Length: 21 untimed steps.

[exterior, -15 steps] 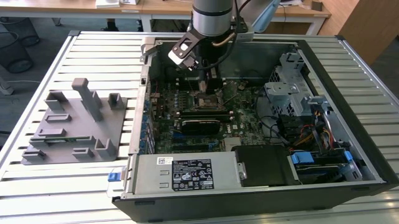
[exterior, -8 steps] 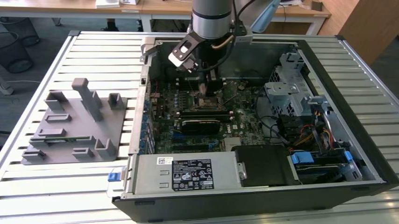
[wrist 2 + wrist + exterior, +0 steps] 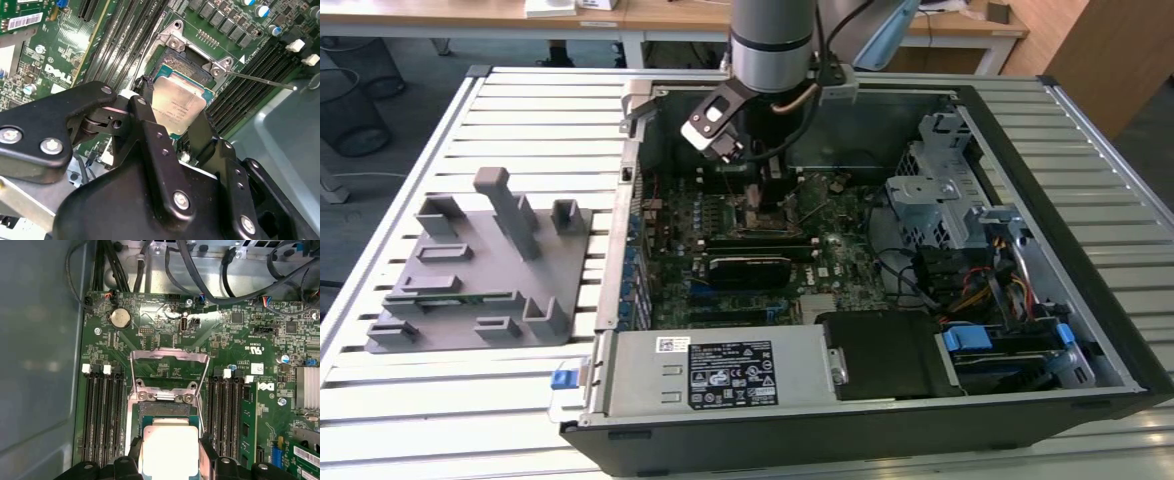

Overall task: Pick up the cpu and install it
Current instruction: 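Place the cpu into insertion slot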

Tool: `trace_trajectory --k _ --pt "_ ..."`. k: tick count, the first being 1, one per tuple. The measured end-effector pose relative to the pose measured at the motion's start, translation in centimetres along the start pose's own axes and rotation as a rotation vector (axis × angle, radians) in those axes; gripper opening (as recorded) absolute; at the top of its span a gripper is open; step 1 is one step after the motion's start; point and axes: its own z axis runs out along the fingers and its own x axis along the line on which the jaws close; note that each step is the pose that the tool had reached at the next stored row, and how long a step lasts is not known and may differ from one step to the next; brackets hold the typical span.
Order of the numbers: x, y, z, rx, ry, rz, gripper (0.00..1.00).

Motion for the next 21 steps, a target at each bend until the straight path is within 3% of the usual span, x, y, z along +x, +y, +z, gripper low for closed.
trace_trajectory --k 17,21 --pt "0.05 -0.08 1.45 -0.0001 -0.0004 0.016 0.53" --pt "0.05 -0.11 1.90 -0.0004 0.0053 0.016 0.53"
